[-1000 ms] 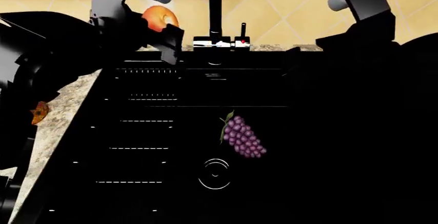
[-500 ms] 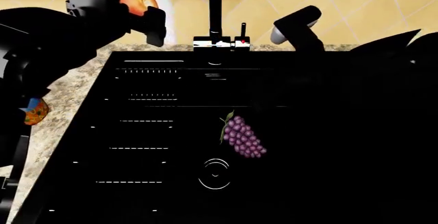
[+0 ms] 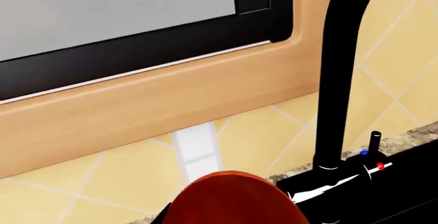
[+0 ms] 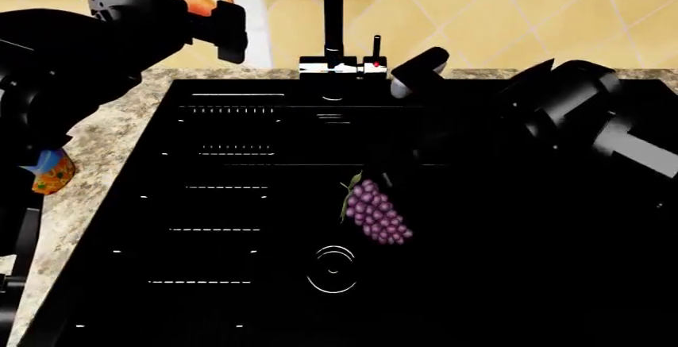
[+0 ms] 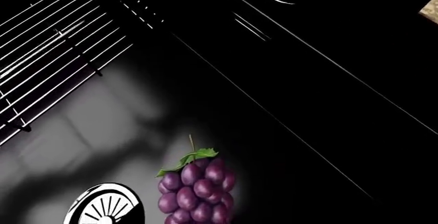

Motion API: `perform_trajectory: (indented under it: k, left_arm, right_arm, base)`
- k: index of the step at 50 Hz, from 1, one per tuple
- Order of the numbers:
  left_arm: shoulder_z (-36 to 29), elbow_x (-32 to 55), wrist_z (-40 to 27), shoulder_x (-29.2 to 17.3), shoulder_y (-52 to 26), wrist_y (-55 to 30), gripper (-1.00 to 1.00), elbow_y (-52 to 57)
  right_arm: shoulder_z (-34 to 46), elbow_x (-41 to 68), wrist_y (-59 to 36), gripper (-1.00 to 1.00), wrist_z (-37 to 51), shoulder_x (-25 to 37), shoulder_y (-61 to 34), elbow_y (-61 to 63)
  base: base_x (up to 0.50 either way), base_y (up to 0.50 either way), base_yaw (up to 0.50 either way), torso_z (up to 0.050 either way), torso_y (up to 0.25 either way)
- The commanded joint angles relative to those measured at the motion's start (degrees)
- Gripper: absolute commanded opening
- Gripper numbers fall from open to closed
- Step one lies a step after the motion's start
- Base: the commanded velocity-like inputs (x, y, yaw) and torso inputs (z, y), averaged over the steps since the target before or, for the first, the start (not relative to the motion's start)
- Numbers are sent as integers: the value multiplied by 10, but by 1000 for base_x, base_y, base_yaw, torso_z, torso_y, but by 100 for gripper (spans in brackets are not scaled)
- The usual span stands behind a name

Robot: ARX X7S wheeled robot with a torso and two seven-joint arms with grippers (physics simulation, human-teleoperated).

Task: Pick up the fruits and vegetables and place them in the sink. Turn on the sink faucet to wash them. Then turn the sink off and put them in the tray.

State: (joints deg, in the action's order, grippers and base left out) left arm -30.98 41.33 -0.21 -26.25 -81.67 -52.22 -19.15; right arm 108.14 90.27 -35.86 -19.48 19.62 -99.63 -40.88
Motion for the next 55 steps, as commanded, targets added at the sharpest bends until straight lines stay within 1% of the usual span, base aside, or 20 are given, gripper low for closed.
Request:
perform_trajectory:
  k: [1, 12, 22, 26, 43, 52, 55]
  left_arm:
    - [12, 12, -15, -7, 6, -2, -100, 12]
    - [13, 15, -17, -12, 8, -4, -100, 20]
    - [12, 19, -20, -9, 13, -6, -100, 27]
    - [15, 23, -24, -12, 18, -10, -100, 36]
    - [16, 25, -27, -21, 33, -6, -100, 49]
    - [14, 26, -27, -21, 29, -9, -100, 56]
    - [9, 25, -24, -24, 31, -7, -100, 64]
  right_arm:
    - [18, -25, 2, 100, -46, -36, 25, -63]
    - [41, -55, 17, 100, -151, -104, 79, -203]
    - [42, -49, -6, 100, -116, -59, 73, -124]
    - [43, -48, -9, 100, -112, -50, 73, -101]
    - [50, -64, 1, 100, -137, -71, 96, -140]
    - [48, -67, 10, 100, -120, -68, 104, -147]
    - [47, -68, 12, 100, -119, -70, 108, -153]
  base:
    - [0, 0, 0, 0, 0]
    - [0, 0, 0, 0, 0]
    - [0, 0, 0, 0, 0]
    - [0, 0, 0, 0, 0]
    - [0, 0, 0, 0, 0]
    - [0, 0, 0, 0, 0]
    - [0, 0, 0, 0, -250]
